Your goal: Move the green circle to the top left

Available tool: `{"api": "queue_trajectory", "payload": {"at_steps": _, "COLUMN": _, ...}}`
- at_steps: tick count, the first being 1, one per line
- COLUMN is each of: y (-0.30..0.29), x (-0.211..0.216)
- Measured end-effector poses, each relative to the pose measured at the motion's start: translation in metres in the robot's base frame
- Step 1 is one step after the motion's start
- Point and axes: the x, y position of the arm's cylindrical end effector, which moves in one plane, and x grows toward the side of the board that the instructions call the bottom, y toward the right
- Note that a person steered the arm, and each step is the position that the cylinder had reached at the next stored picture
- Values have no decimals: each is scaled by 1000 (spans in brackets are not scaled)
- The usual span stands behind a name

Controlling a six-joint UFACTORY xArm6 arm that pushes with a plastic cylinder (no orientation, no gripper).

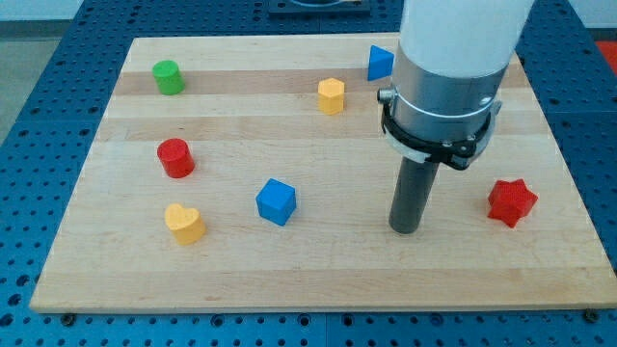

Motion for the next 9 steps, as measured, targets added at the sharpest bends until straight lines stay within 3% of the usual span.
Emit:
{"api": "queue_trajectory", "payload": {"at_steps": 6, "y": 7, "x": 1}}
{"api": "queue_trajectory", "payload": {"at_steps": 8, "y": 6, "x": -18}}
{"api": "queue_trajectory", "payload": {"at_steps": 9, "y": -27, "x": -52}}
